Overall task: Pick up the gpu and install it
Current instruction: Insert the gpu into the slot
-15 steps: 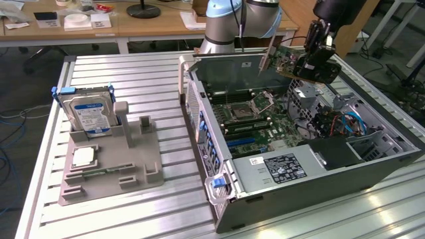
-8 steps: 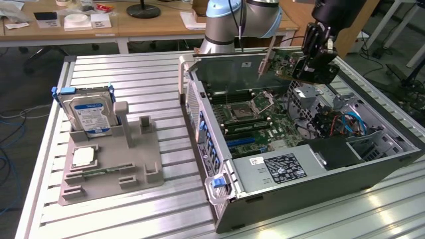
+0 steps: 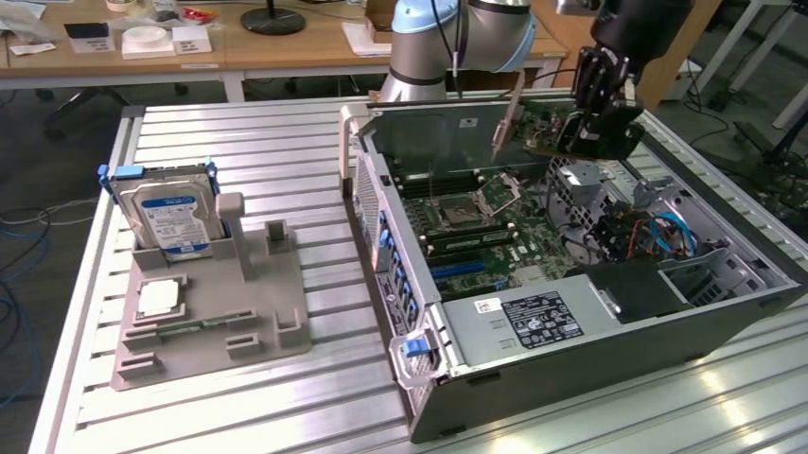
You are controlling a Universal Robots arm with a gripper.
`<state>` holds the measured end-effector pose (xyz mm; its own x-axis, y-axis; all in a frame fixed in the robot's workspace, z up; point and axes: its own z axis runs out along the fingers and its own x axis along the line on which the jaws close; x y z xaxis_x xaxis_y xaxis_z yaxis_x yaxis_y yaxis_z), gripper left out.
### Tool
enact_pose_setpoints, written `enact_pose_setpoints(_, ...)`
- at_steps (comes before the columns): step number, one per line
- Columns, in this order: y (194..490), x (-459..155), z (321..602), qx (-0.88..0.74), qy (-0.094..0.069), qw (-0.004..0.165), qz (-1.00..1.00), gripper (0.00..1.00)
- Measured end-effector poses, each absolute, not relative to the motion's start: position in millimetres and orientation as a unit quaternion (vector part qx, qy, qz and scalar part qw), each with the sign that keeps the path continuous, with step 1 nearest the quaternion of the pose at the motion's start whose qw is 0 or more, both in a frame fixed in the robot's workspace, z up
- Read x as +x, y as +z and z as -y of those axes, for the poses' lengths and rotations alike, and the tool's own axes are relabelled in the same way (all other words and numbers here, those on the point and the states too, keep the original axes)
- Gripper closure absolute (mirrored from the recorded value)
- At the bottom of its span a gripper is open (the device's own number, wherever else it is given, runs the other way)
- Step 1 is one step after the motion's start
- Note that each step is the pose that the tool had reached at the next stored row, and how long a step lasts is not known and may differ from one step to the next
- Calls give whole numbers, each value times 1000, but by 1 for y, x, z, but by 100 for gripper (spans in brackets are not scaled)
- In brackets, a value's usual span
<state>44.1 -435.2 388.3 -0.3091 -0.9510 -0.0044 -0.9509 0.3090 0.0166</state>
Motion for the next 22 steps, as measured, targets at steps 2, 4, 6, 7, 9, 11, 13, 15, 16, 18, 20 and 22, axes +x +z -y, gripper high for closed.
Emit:
enact_pose_setpoints(2, 385, 44, 435, 594, -8, 3, 805, 72)
enact_pose_setpoints(4, 385, 44, 435, 602, -8, 3, 799, 72)
enact_pose_setpoints(6, 383, 44, 435, 611, -8, 3, 792, 72)
enact_pose_setpoints(7, 382, 45, 435, 616, -8, 3, 788, 72)
enact_pose_setpoints(9, 381, 45, 435, 626, -8, 3, 779, 72)
enact_pose_setpoints(11, 380, 45, 435, 637, -8, 4, 771, 72)
enact_pose_setpoints(13, 378, 45, 435, 646, -8, 4, 763, 72)
enact_pose_setpoints(15, 376, 45, 435, 653, -8, 4, 758, 72)
enact_pose_setpoints(16, 374, 45, 435, 654, -8, 4, 757, 72)
enact_pose_setpoints(18, 371, 42, 435, 654, -7, 2, 757, 72)
enact_pose_setpoints(20, 369, 39, 435, 654, -4, -2, 757, 72)
enact_pose_setpoints(22, 368, 38, 435, 654, 2, -9, 756, 72)
